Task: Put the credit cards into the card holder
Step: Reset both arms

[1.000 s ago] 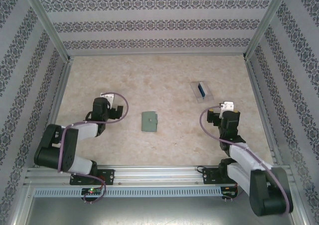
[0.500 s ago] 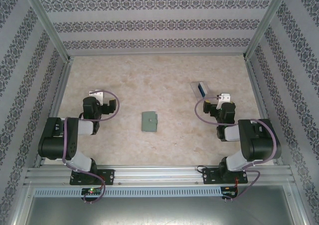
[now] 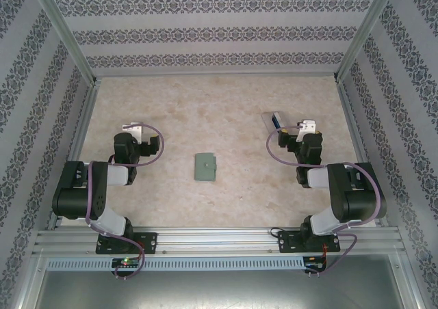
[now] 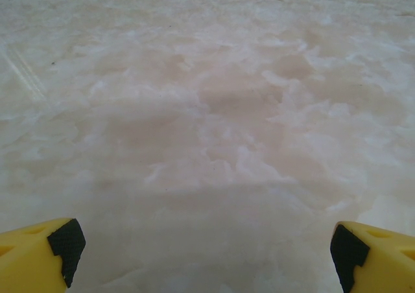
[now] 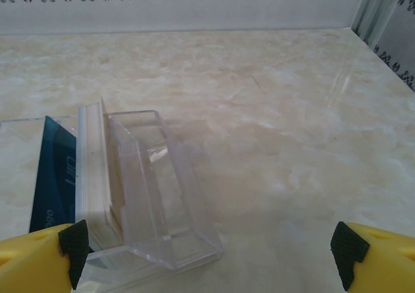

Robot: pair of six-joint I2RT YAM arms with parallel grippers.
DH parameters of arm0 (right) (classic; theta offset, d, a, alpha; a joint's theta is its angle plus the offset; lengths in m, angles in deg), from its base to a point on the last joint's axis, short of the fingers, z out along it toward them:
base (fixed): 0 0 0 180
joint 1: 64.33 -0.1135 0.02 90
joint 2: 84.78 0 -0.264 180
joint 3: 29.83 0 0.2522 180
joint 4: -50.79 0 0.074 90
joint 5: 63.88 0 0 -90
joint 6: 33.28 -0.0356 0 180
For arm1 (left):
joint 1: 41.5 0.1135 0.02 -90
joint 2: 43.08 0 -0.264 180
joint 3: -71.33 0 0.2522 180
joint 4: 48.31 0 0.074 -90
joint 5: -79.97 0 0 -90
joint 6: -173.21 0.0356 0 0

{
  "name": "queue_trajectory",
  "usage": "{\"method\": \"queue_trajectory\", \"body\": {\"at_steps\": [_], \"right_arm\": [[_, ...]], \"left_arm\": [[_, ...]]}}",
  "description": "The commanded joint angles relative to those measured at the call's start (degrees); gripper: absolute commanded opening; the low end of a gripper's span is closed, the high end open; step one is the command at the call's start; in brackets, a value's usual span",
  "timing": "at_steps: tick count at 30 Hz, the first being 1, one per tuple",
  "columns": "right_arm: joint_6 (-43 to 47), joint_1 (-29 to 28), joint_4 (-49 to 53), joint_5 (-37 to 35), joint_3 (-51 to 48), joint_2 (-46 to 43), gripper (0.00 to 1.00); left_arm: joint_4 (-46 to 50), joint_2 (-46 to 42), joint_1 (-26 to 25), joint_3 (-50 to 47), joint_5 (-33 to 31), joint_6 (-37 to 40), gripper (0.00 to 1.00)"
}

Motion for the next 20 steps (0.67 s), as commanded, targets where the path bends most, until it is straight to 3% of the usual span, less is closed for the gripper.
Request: {"method": "queue_trajectory", "body": {"at_steps": [1,20], "right_arm": [[0.86,-0.65,-0.19,-1.65,1.22,-0.78,0.98],[0.69,-0.65,0.23,-1.63,1.38,-0.83,0.98]], "left_arm": [[-2.77,0.15,-0.3,0.13,0.24,-0.97,1.0],[-2.82,0.08,-0.35,0.1,0.28,-1.02,1.0]]}}
